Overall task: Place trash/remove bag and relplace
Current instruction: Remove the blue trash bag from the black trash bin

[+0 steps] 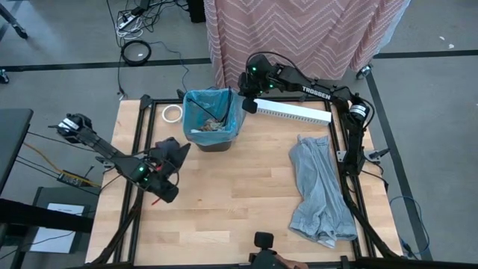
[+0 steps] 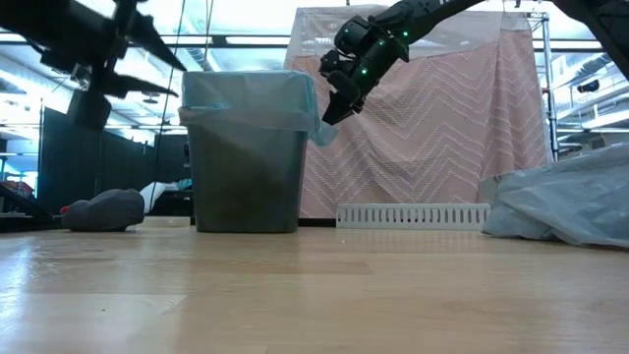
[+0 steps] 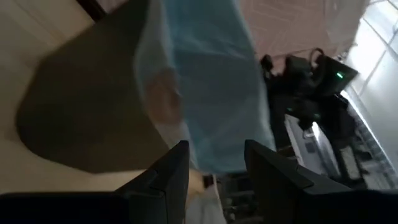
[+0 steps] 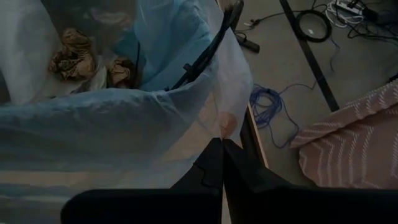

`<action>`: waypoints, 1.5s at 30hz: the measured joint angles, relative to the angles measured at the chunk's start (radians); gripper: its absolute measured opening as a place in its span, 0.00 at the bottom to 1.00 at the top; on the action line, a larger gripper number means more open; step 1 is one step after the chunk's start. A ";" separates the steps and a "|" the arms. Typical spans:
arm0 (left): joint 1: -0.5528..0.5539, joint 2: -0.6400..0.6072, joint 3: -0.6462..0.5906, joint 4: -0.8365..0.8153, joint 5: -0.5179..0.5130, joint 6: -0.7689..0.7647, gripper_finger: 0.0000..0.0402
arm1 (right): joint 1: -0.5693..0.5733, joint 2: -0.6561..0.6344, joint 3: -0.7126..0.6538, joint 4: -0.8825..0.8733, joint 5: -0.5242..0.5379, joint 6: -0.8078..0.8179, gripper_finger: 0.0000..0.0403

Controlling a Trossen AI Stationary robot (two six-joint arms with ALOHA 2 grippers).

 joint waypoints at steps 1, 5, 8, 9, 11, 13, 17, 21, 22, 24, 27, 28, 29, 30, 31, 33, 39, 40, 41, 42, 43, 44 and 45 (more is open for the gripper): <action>0.013 0.000 -0.009 0.005 0.005 -0.002 0.40 | 0.000 0.000 0.000 0.001 0.000 0.000 0.00; 0.055 0.000 -0.048 0.004 0.010 0.005 0.40 | 0.000 0.000 0.000 0.008 -0.002 0.000 0.00; 0.084 0.000 -0.070 0.008 -0.011 0.007 0.40 | 0.000 0.000 0.000 0.011 -0.002 0.000 0.00; 0.094 0.000 -0.072 0.017 -0.012 0.011 0.40 | 0.000 0.000 0.000 0.010 -0.003 0.000 0.00; 0.115 0.002 -0.078 0.057 -0.013 0.034 0.40 | 0.000 0.001 0.000 0.012 -0.011 0.000 0.00; 0.129 0.003 -0.081 0.077 -0.004 0.047 0.40 | 0.000 0.001 0.000 0.019 -0.014 0.000 0.00; 0.147 0.003 -0.082 0.138 0.023 0.120 0.40 | 0.000 0.001 0.000 0.037 -0.018 0.000 0.00; 0.167 0.003 -0.082 0.171 0.059 0.176 0.40 | 0.000 0.001 0.000 0.054 -0.019 0.000 0.00; 0.171 0.003 -0.082 0.171 0.064 0.189 0.40 | 0.000 0.001 0.000 0.060 -0.018 0.001 0.00; 0.181 0.005 -0.082 0.171 0.066 0.195 0.39 | 0.000 0.001 0.000 0.065 -0.019 0.001 0.00; 0.195 0.020 -0.082 0.171 0.063 0.196 0.35 | 0.000 0.001 0.000 0.067 -0.019 0.001 0.00; 0.199 0.026 -0.082 0.174 0.062 0.197 0.34 | 0.000 0.001 0.000 0.068 -0.019 0.001 0.00; 0.205 0.040 -0.082 0.182 0.059 0.197 0.32 | 0.000 0.001 0.000 0.067 -0.019 0.001 0.00; 0.212 0.057 -0.081 0.194 0.056 0.197 0.30 | 0.000 0.001 0.000 0.067 -0.019 0.001 0.00; 0.216 0.074 -0.081 0.205 0.054 0.197 0.28 | 0.000 0.001 0.000 0.067 -0.019 0.001 0.00; 0.226 0.108 -0.081 0.249 0.040 0.197 0.24 | 0.000 0.001 0.000 0.067 -0.019 0.001 0.00; 0.228 0.188 -0.081 0.468 0.007 0.228 0.04 | -0.002 0.001 0.000 0.067 -0.019 0.001 0.00; 0.219 0.190 -0.081 0.509 0.008 0.258 0.02 | -0.002 0.001 0.000 0.067 -0.019 0.001 0.00; 0.209 0.190 -0.081 0.556 0.008 0.294 0.02 | -0.002 0.001 0.000 0.067 -0.019 0.001 0.00; 0.200 0.189 -0.081 0.616 0.008 0.331 0.02 | -0.002 0.001 0.000 0.067 -0.019 0.001 0.00; 0.188 0.189 -0.081 0.677 0.007 0.374 0.02 | -0.002 0.001 0.000 0.067 -0.019 0.001 0.00; 0.178 0.189 -0.081 0.740 0.007 0.416 0.01 | -0.002 0.001 0.000 0.067 -0.019 0.001 0.00; 0.167 0.189 -0.081 0.809 0.007 0.458 0.01 | -0.002 0.001 0.000 0.067 -0.019 0.001 0.00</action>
